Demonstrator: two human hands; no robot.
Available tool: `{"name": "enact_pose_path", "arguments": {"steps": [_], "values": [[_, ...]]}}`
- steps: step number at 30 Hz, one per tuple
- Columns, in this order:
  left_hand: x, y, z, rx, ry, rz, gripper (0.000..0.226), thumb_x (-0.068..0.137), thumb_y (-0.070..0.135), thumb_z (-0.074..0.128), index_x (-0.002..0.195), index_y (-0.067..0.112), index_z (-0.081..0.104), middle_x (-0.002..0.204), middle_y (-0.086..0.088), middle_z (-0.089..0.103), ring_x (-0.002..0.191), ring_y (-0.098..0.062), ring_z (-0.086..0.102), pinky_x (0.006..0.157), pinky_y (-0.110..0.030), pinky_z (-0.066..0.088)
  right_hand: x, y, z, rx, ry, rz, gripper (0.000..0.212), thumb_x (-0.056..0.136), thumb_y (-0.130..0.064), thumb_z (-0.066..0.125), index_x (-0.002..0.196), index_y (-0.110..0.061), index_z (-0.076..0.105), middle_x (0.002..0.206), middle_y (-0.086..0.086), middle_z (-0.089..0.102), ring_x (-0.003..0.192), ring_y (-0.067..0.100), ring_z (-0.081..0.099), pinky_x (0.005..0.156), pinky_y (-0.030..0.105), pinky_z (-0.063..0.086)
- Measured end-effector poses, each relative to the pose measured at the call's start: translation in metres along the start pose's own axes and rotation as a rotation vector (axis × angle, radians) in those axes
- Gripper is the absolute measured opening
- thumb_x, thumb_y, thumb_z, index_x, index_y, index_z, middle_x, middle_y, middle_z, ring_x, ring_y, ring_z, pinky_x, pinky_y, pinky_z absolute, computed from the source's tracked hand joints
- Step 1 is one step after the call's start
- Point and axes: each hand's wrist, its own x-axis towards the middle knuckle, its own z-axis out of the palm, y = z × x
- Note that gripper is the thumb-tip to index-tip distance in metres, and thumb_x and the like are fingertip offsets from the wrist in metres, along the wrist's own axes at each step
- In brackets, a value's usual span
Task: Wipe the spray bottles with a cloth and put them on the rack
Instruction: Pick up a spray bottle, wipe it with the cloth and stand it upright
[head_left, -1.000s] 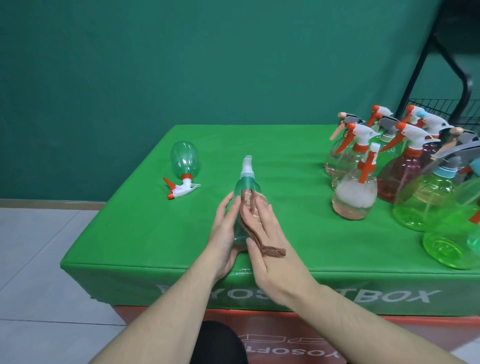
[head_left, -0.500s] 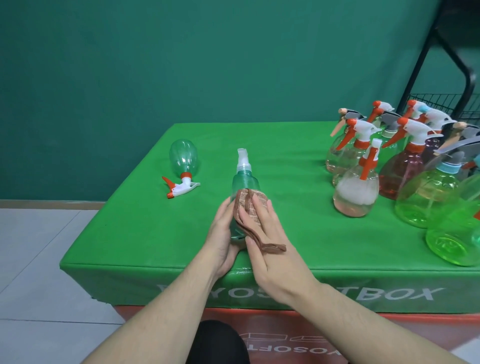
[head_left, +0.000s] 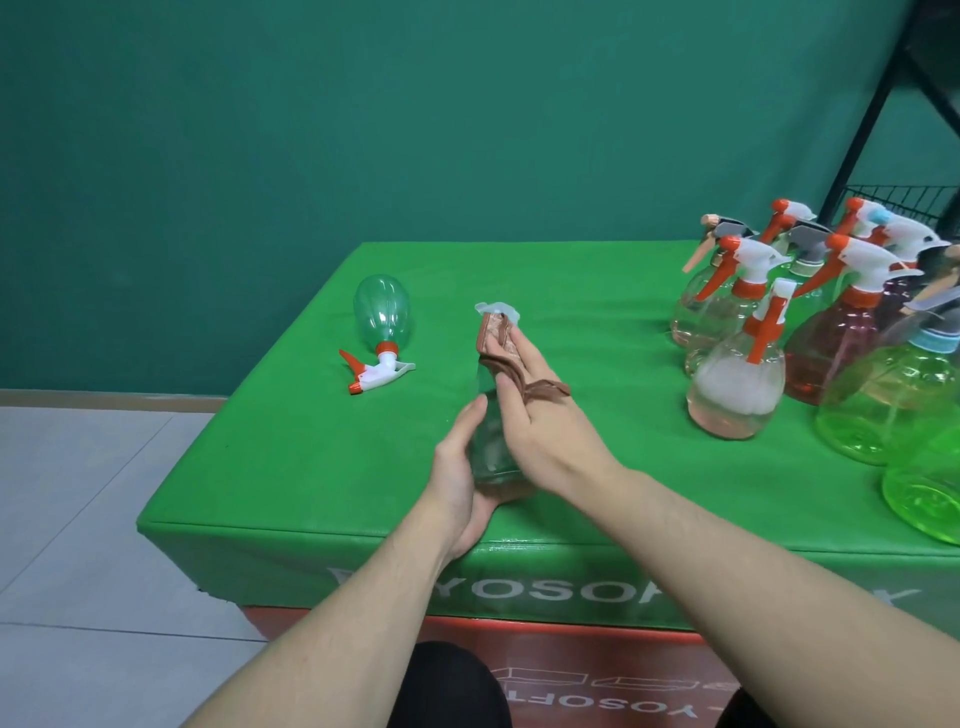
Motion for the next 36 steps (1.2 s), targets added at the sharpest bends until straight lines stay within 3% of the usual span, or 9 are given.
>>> {"name": "enact_pose_path", "arguments": {"steps": [6,10,14,16,19,23,28,32,36], "values": [[-0.001,0.000,-0.001,0.016,0.014,-0.009,0.039,0.106,0.042,0.042,0.119,0.018,0.071,0.113,-0.008,0.078,0.090,-0.022,0.075,0.083,-0.043,0.056,0.002,-0.003,0.002,0.032,0.025,0.095,0.051,0.109,-0.032,0.035,0.159,-0.027,0.026,0.163,-0.006,0.033,0.148,0.015,0.033,0.120,0.026,0.024],[0.000,-0.001,0.000,0.023,0.041,0.012,0.042,0.106,0.041,0.043,0.135,0.018,0.064,0.120,-0.006,0.076,0.098,-0.022,0.074,0.091,-0.045,0.053,-0.015,0.006,0.008,-0.016,0.030,-0.017,0.049,0.107,-0.032,0.034,0.156,-0.034,0.031,0.167,-0.010,0.021,0.151,0.010,0.026,0.125,0.031,0.021],[0.004,-0.005,0.000,0.031,0.082,0.065,0.045,0.107,0.041,0.044,0.144,0.018,0.056,0.124,-0.007,0.074,0.103,-0.022,0.074,0.073,-0.033,0.061,-0.036,0.019,0.006,-0.044,-0.022,-0.113,0.051,0.105,-0.031,0.032,0.157,-0.035,0.031,0.169,-0.011,0.009,0.154,0.003,0.008,0.127,0.035,0.014],[0.004,-0.007,0.001,0.049,0.082,0.098,0.050,0.105,0.045,0.047,0.147,0.019,0.051,0.130,-0.008,0.071,0.112,-0.025,0.072,0.075,-0.034,0.061,-0.050,0.024,0.007,-0.088,-0.033,-0.165,0.055,0.104,-0.030,0.032,0.158,-0.033,0.027,0.170,-0.009,0.003,0.155,0.005,-0.001,0.128,0.036,0.009],[0.001,-0.005,0.004,0.075,0.090,0.129,0.063,0.091,0.052,0.061,0.146,0.023,0.048,0.122,-0.006,0.075,0.104,-0.023,0.074,0.074,-0.036,0.060,-0.068,0.032,0.007,-0.115,-0.055,-0.179,0.057,0.103,-0.033,0.030,0.160,-0.032,0.022,0.170,-0.011,-0.006,0.156,0.008,-0.009,0.128,0.037,0.006],[-0.001,-0.005,0.005,0.058,0.077,0.164,0.067,0.075,0.042,0.070,0.138,0.034,0.050,0.105,0.000,0.079,0.089,-0.018,0.076,0.068,-0.030,0.058,-0.080,0.037,0.006,-0.156,-0.066,-0.222,0.059,0.103,-0.035,0.028,0.161,-0.028,0.022,0.170,-0.005,-0.007,0.157,0.015,-0.009,0.128,0.044,0.010],[-0.001,-0.005,0.005,0.028,0.099,0.175,0.065,0.071,0.036,0.074,0.132,0.036,0.053,0.116,-0.007,0.076,0.088,-0.020,0.076,0.072,-0.034,0.058,-0.090,0.041,0.003,-0.202,-0.057,-0.279,0.058,0.103,-0.029,0.033,0.161,-0.022,0.025,0.171,-0.001,-0.002,0.157,0.015,-0.004,0.127,0.044,0.013],[0.001,-0.005,0.003,0.016,0.099,0.140,0.073,0.072,0.036,0.076,0.140,0.025,0.052,0.120,-0.010,0.074,0.101,-0.025,0.071,0.076,-0.036,0.058,-0.086,0.040,0.002,-0.156,-0.048,-0.250,0.058,0.103,-0.032,0.031,0.160,-0.027,0.025,0.171,-0.005,0.000,0.157,0.013,-0.003,0.127,0.044,0.014],[0.003,-0.005,-0.001,0.001,0.027,0.107,0.064,0.084,0.035,0.072,0.143,0.019,0.053,0.121,-0.009,0.075,0.098,-0.021,0.073,0.079,-0.037,0.059,-0.075,0.037,0.005,-0.132,-0.023,-0.215,0.059,0.103,-0.035,0.030,0.161,-0.027,0.023,0.171,-0.006,-0.001,0.156,0.010,-0.004,0.128,0.042,0.012]]}}
